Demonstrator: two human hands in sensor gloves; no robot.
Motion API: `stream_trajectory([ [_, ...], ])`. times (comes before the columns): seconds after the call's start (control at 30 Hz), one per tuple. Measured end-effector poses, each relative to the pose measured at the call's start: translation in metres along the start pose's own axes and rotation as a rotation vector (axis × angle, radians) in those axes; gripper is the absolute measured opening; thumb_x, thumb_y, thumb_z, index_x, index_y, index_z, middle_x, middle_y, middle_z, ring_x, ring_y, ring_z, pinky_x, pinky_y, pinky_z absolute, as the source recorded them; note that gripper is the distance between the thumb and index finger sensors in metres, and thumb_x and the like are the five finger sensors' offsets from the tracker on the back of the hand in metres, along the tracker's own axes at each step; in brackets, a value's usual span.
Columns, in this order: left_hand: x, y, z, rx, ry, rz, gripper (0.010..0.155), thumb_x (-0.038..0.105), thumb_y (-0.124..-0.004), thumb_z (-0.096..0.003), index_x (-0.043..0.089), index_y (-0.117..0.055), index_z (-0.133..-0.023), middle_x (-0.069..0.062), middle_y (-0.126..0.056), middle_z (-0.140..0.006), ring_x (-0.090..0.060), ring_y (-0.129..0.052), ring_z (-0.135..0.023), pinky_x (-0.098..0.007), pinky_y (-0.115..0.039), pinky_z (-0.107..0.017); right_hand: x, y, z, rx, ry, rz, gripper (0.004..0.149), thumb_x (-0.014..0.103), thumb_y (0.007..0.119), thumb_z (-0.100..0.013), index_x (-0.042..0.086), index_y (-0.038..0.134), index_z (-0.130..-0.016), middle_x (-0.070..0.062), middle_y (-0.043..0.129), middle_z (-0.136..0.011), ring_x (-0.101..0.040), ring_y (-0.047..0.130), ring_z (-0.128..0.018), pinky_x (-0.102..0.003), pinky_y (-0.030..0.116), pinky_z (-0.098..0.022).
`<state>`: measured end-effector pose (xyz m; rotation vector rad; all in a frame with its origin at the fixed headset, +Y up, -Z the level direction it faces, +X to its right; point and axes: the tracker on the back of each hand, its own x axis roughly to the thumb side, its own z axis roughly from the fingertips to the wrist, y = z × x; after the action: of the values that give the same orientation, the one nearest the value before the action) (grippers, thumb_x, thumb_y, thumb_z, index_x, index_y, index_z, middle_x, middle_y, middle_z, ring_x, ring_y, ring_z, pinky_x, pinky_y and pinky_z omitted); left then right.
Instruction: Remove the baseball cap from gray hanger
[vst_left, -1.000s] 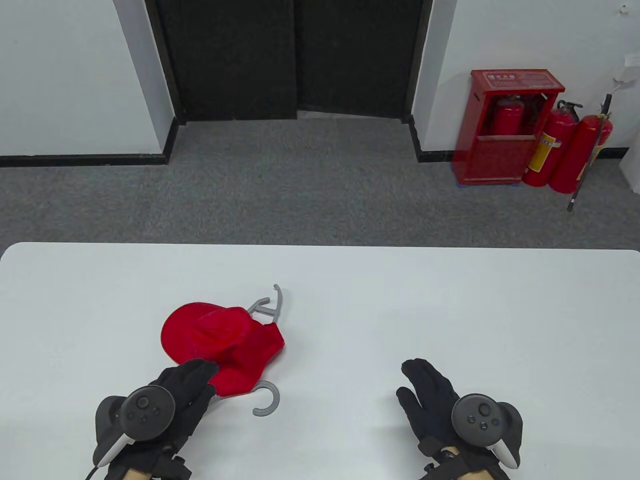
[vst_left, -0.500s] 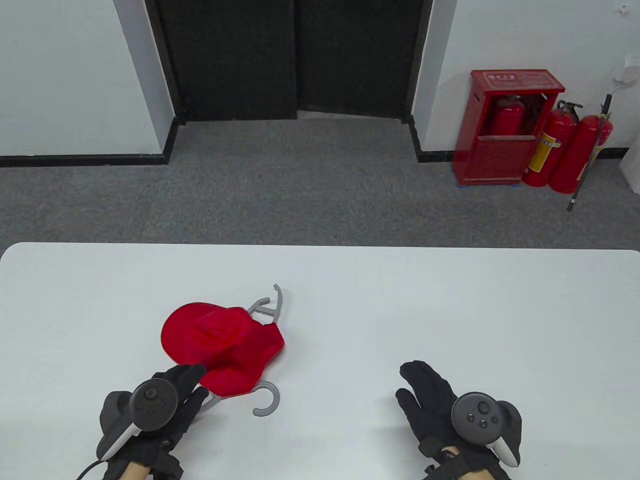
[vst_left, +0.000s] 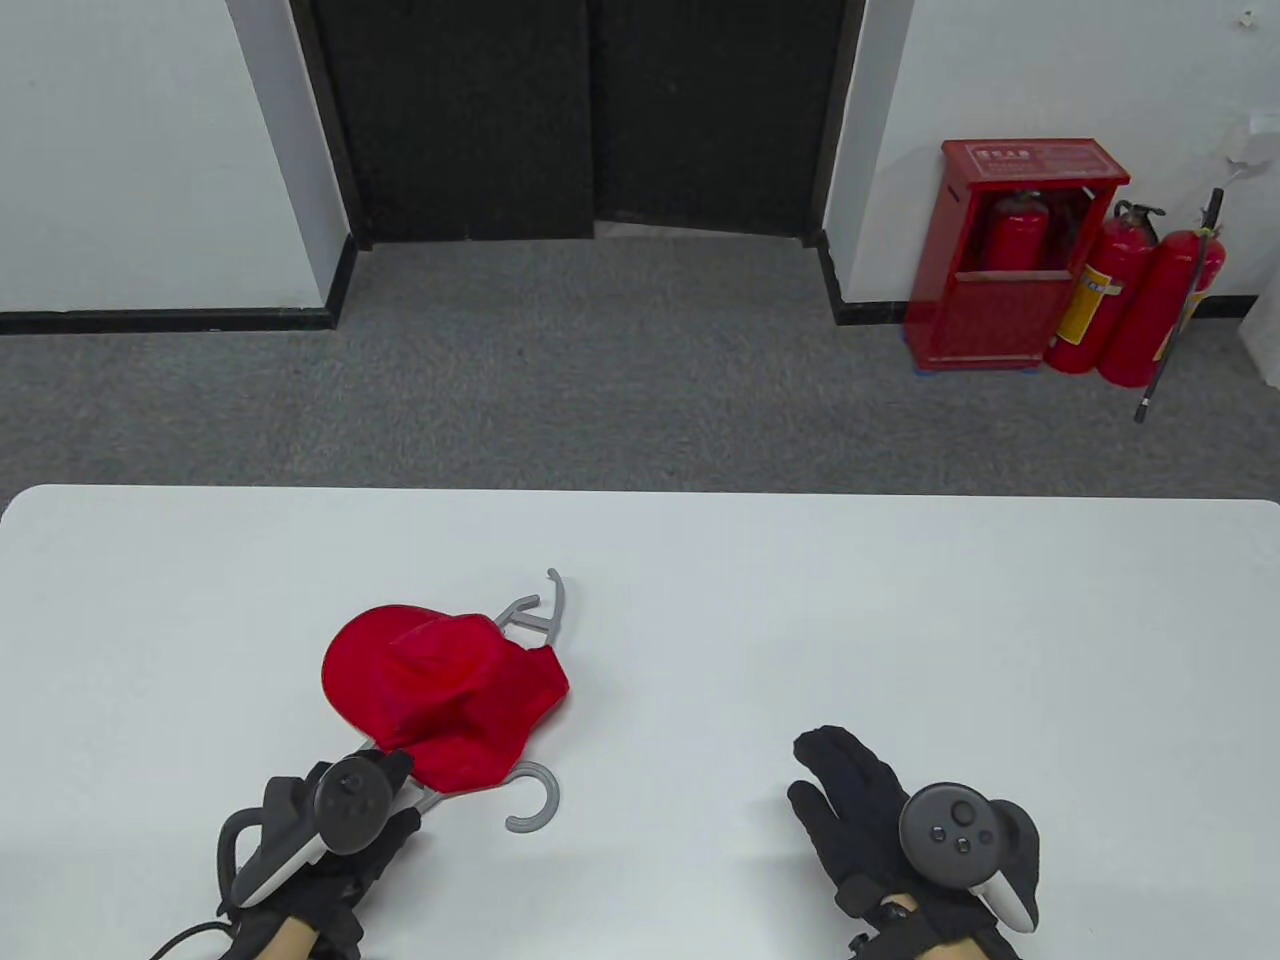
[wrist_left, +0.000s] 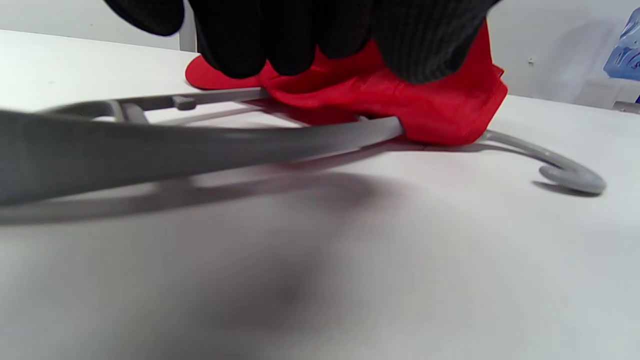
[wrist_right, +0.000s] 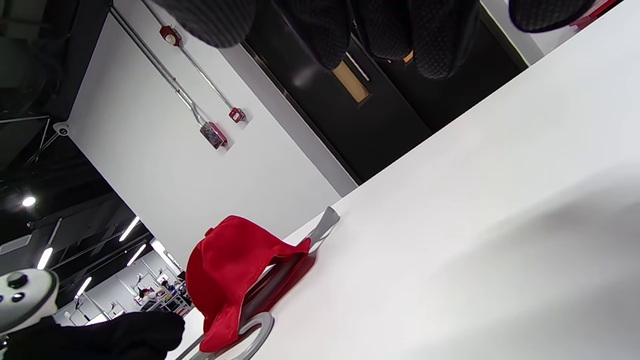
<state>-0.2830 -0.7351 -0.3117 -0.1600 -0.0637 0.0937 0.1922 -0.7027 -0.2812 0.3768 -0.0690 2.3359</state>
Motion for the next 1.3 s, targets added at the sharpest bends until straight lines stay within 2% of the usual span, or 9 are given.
stream_trajectory([
  [0.13,-0.001,-0.007,-0.003,-0.038,0.013,-0.031,0.069,0.048,-0.085,-0.0535,0.030,-0.062,-0.116,-0.008,-0.070,-0.120,-0.040,-0.081,-0.100,-0.067,-0.059,-0.073,-0.001,0.002,-0.001,0.026,0.002,0.011,0.063,0.047,0.063,-0.059,0.010,0.060,-0.110,-0.028,0.053,-0.117,-0.055,0.065,-0.098,-0.081,0.052,-0.062],
  [0.43,0.002,-0.020,-0.008,-0.088,0.024,-0.125,0.065,0.047,-0.086,-0.0538,0.029,-0.067,-0.114,-0.007,-0.076,-0.116,-0.037,-0.085,-0.096,-0.066,-0.060,-0.073,-0.001,0.004,-0.001,0.043,0.012,0.004,0.063,0.047,0.063,-0.059,0.010,0.062,-0.110,-0.028,0.053,-0.117,-0.055,0.065,-0.098,-0.081,0.052,-0.062],
  [0.63,0.005,-0.022,-0.008,-0.063,0.030,-0.167,0.062,0.043,-0.086,-0.0542,0.030,-0.070,-0.112,-0.006,-0.078,-0.113,-0.034,-0.089,-0.091,-0.064,-0.063,-0.072,-0.001,0.003,-0.001,0.047,0.015,0.002,0.063,0.047,0.063,-0.059,0.010,0.062,-0.110,-0.028,0.053,-0.117,-0.055,0.065,-0.097,-0.081,0.053,-0.062],
  [0.87,0.003,-0.024,-0.009,-0.088,0.060,-0.154,0.063,0.044,-0.084,-0.0554,0.030,-0.066,-0.114,-0.006,-0.071,-0.119,-0.034,-0.084,-0.095,-0.064,-0.062,-0.072,-0.001,0.004,-0.001,0.059,0.015,0.008,0.063,0.047,0.063,-0.059,0.010,0.062,-0.110,-0.028,0.053,-0.117,-0.054,0.066,-0.097,-0.080,0.053,-0.062],
  [1.07,0.005,-0.025,-0.009,-0.047,0.051,-0.177,0.055,0.042,-0.084,-0.0557,0.031,-0.073,-0.109,-0.006,-0.075,-0.115,-0.034,-0.088,-0.090,-0.063,-0.064,-0.071,-0.001,0.004,-0.001,0.057,0.019,-0.006,0.062,0.046,0.063,-0.059,0.009,0.062,-0.109,-0.029,0.053,-0.117,-0.055,0.066,-0.097,-0.080,0.053,-0.062],
  [1.17,0.005,-0.025,-0.009,0.013,0.035,-0.196,0.045,0.037,-0.081,-0.0564,0.031,-0.081,-0.101,-0.004,-0.084,-0.107,-0.030,-0.095,-0.081,-0.061,-0.069,-0.068,0.000,0.005,-0.001,0.061,0.016,0.003,0.062,0.047,0.063,-0.059,0.010,0.062,-0.110,-0.028,0.053,-0.117,-0.055,0.067,-0.096,-0.080,0.054,-0.062],
  [1.3,0.003,-0.023,-0.010,-0.007,0.042,-0.170,0.044,0.036,-0.079,-0.0572,0.029,-0.081,-0.101,-0.004,-0.085,-0.106,-0.030,-0.095,-0.080,-0.061,-0.068,-0.069,-0.001,0.004,-0.001,0.065,0.016,0.004,0.062,0.047,0.063,-0.059,0.010,0.062,-0.110,-0.028,0.053,-0.117,-0.054,0.066,-0.097,-0.080,0.054,-0.062],
])
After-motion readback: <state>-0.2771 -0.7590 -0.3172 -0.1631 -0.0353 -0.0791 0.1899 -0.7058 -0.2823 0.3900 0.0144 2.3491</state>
